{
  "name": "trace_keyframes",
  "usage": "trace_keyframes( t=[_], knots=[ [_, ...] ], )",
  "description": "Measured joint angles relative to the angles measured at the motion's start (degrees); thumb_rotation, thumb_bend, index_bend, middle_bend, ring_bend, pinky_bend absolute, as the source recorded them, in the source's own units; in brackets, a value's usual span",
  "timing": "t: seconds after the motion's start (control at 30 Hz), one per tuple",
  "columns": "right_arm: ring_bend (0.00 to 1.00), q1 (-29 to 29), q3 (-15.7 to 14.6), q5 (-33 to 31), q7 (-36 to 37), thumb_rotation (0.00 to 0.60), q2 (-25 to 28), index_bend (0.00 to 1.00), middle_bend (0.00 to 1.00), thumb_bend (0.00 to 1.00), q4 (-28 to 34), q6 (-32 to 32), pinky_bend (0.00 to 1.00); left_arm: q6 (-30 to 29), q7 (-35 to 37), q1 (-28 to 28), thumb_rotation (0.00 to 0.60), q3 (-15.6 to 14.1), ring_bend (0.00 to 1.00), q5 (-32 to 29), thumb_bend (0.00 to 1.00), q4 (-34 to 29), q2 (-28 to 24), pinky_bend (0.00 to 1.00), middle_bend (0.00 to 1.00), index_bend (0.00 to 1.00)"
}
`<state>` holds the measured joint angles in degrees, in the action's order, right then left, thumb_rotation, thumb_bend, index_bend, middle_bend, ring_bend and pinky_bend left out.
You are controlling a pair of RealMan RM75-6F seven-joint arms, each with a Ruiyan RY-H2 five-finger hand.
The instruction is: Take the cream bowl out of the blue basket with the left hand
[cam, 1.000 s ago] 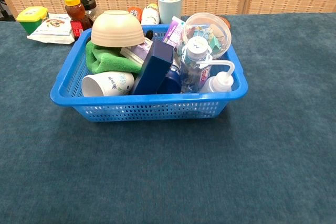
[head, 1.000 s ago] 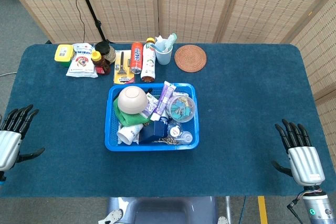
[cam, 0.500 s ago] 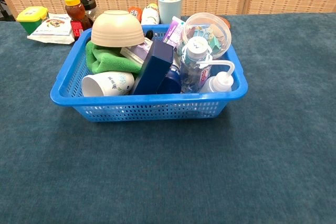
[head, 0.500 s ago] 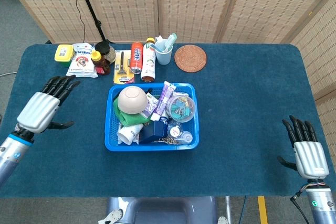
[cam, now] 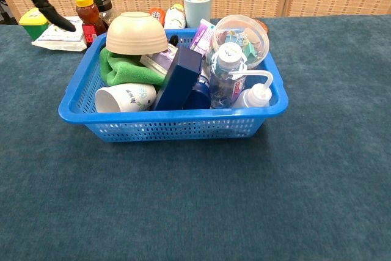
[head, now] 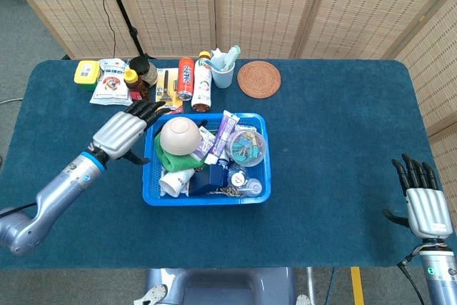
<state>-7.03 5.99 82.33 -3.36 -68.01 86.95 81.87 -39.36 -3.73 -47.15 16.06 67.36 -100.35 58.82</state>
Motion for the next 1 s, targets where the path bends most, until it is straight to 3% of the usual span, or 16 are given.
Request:
trace_keyframes(
  t=[0.27, 0.5, 0.8, 0.9, 1.0],
  knots=[
    [0.0, -0.3, 0.6, -1.3, 0.5, 0.6, 0.0, 0.0, 0.0, 0.0, -0.5, -0.7, 0.0, 4.8, -3.4, -7.7, 0.6, 0.5, 0.0, -10.2, 0.0, 3.0, 2.4, 0.0, 0.0, 0.0],
    [0.0, -0.3, 0.9, -1.9, 1.3, 0.6, 0.2, 0.0, 0.0, 0.0, -0.8, -0.9, 0.0, 6.8, -7.2, -13.2, 0.6, -2.0, 0.0, -20.1, 0.0, 6.0, 5.1, 0.0, 0.0, 0.0],
    [0.0, -0.4, 1.2, -2.7, 2.3, 0.6, 0.4, 0.0, 0.0, 0.0, -1.1, -1.3, 0.0, 7.2, -8.5, -18.0, 0.6, -4.6, 0.0, -27.3, 0.0, 11.0, 10.1, 0.01, 0.0, 0.0],
    [0.0, -0.4, 1.3, -2.9, 2.7, 0.6, 0.5, 0.0, 0.0, 0.0, -1.2, -1.3, 0.0, 7.4, -9.4, -20.0, 0.6, -5.9, 0.0, -30.3, 0.0, 12.3, 11.1, 0.08, 0.0, 0.0],
    [0.0, -0.4, 1.4, -3.0, 3.0, 0.6, 0.5, 0.0, 0.0, 0.0, -1.3, -1.3, 0.0, 6.9, -10.1, -21.3, 0.6, -7.1, 0.01, -32.1, 0.0, 12.7, 11.8, 0.25, 0.0, 0.0]
  ],
)
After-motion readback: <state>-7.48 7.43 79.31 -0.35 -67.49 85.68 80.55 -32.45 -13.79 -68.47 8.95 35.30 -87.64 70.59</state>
